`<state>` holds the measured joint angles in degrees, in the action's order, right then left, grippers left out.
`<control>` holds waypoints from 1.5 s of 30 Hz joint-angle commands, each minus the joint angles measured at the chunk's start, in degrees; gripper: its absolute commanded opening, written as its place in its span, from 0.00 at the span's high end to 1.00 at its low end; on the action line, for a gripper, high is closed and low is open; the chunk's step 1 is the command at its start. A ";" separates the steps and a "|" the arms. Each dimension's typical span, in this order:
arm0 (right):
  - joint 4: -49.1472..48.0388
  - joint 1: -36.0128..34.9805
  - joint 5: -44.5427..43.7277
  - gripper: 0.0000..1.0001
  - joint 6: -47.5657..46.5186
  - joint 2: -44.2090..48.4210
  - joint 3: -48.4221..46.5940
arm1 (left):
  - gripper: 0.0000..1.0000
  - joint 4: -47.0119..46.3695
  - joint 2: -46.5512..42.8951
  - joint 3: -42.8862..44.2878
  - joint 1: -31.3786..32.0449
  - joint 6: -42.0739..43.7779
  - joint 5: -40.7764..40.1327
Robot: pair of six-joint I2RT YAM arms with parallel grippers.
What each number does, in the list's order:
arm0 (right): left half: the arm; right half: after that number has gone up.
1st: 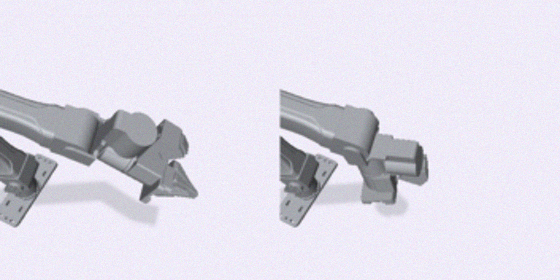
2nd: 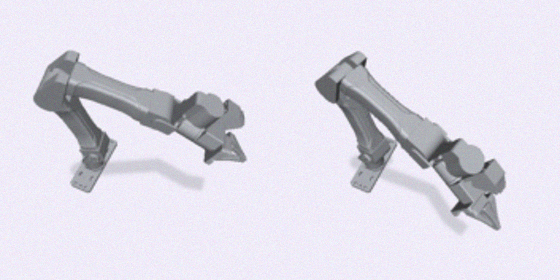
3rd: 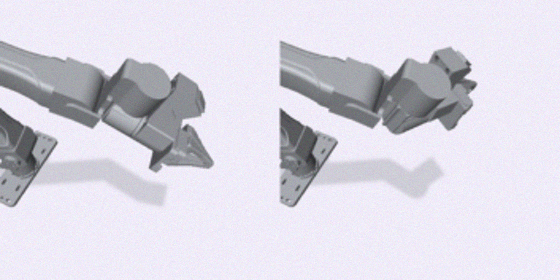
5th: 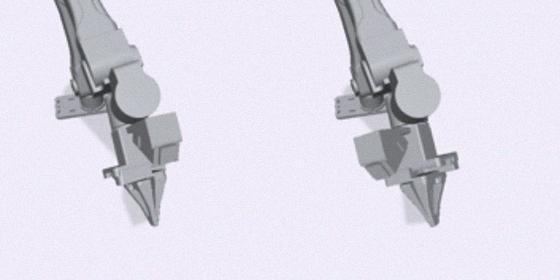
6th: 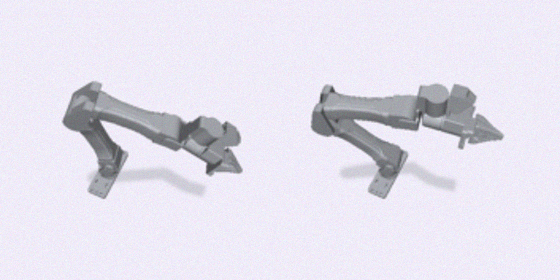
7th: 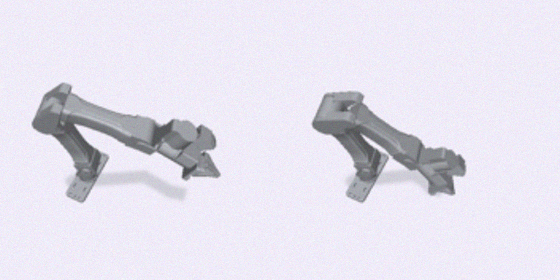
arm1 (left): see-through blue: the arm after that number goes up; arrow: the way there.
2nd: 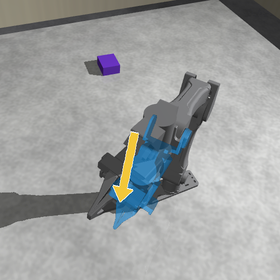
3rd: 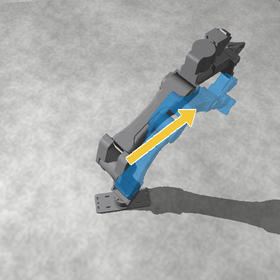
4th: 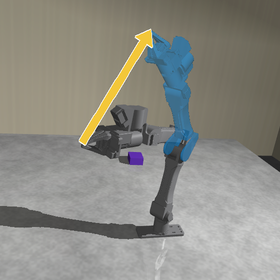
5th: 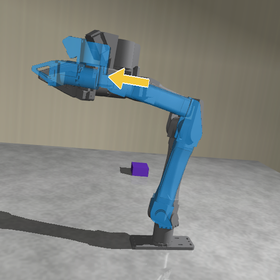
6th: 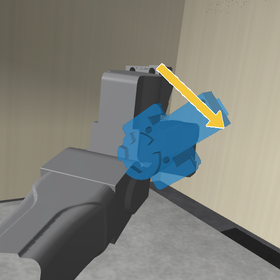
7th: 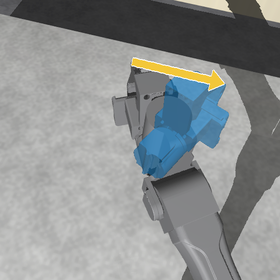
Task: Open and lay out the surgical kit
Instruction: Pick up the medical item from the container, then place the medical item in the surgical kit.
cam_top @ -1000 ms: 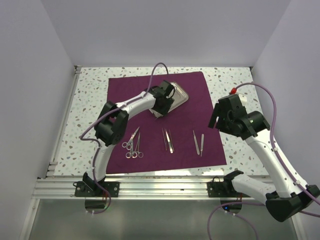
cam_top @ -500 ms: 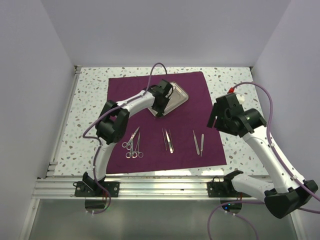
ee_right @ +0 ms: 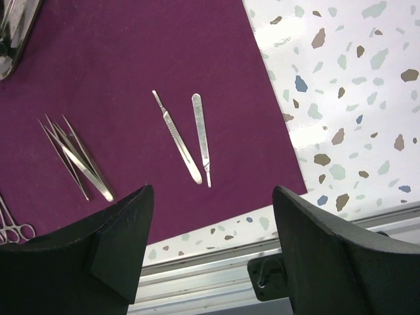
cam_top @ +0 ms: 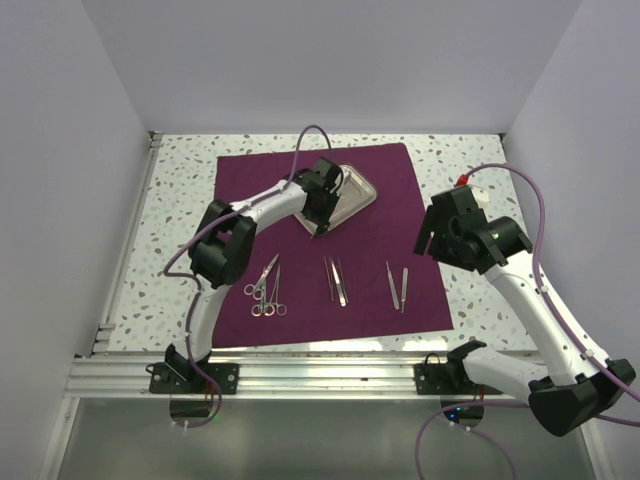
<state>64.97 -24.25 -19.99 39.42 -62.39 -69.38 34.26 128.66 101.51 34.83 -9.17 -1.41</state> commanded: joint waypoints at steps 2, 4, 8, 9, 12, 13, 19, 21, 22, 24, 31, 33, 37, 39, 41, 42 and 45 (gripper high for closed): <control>-1.51 0.17 -1.28 0.23 0.66 0.16 -1.28 | 1.00 1.69 -2.35 2.19 -0.02 -5.76 3.08; -1.60 0.17 -1.80 0.23 0.57 0.43 -1.63 | 1.00 0.20 -4.81 3.07 0.15 -8.84 3.43; -1.87 0.17 -2.07 0.23 0.04 1.04 -1.98 | 1.00 -1.91 -9.03 3.34 0.85 -14.72 2.55; -1.86 0.17 -2.07 0.23 -0.13 1.13 -1.90 | 1.00 -2.70 -9.74 3.25 1.29 -17.17 2.47; -2.13 0.17 -1.63 0.23 -0.22 1.83 -1.19 | 1.00 -4.89 -12.64 1.59 2.34 -22.36 2.38; -2.21 0.08 -1.63 0.23 -0.22 2.18 -0.84 | 1.00 -5.69 -14.12 0.80 2.61 -23.86 2.46; -1.87 0.17 -4.18 0.23 0.13 5.34 -0.49 | 1.00 -16.84 -19.40 -10.88 7.70 -40.20 5.62; -1.25 0.08 -5.49 0.23 0.31 6.22 -0.75 | 1.00 -22.27 -20.29 -16.24 11.29 -46.08 4.93; -0.99 0.08 -6.72 0.23 0.57 7.19 -1.01 | 1.00 -23.96 -20.99 -17.91 12.36 -48.20 4.49; -0.20 0.17 -8.04 0.23 1.36 8.07 -1.10 | 1.00 -29.39 -21.61 -23.19 14.73 -55.21 3.87; 1.47 0.08 -10.25 0.23 2.95 13.26 0.30 | 1.00 -36.81 -18.20 -27.87 19.48 -64.83 2.55; 2.35 0.08 -10.51 0.23 3.29 14.31 0.56 | 1.00 -36.28 -16.78 -25.94 20.71 -64.66 2.73; 3.67 0.17 -10.77 0.23 3.65 15.37 1.62 | 0.90 -35.49 -13.79 -23.21 21.95 -64.92 3.95; 3.85 0.08 -10.95 0.23 3.73 15.81 1.88 | 0.82 -35.32 -12.04 -22.15 22.30 -64.92 5.97; 4.02 0.17 -11.12 0.23 3.74 15.90 2.15 | 0.78 -35.05 -10.81 -20.48 22.56 -65.10 8.86; 3.94 0.08 -11.21 0.23 3.74 15.90 2.15 | 0.77 -35.05 -10.28 -19.96 22.56 -65.10 9.84; 3.50 0.08 -11.21 0.22 3.65 15.55 2.50 | 0.66 -34.35 -8.96 -17.76 22.92 -64.57 12.39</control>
<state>68.36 -24.25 -29.06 41.65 -46.76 -67.09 1.85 118.89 80.14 57.36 -73.06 7.20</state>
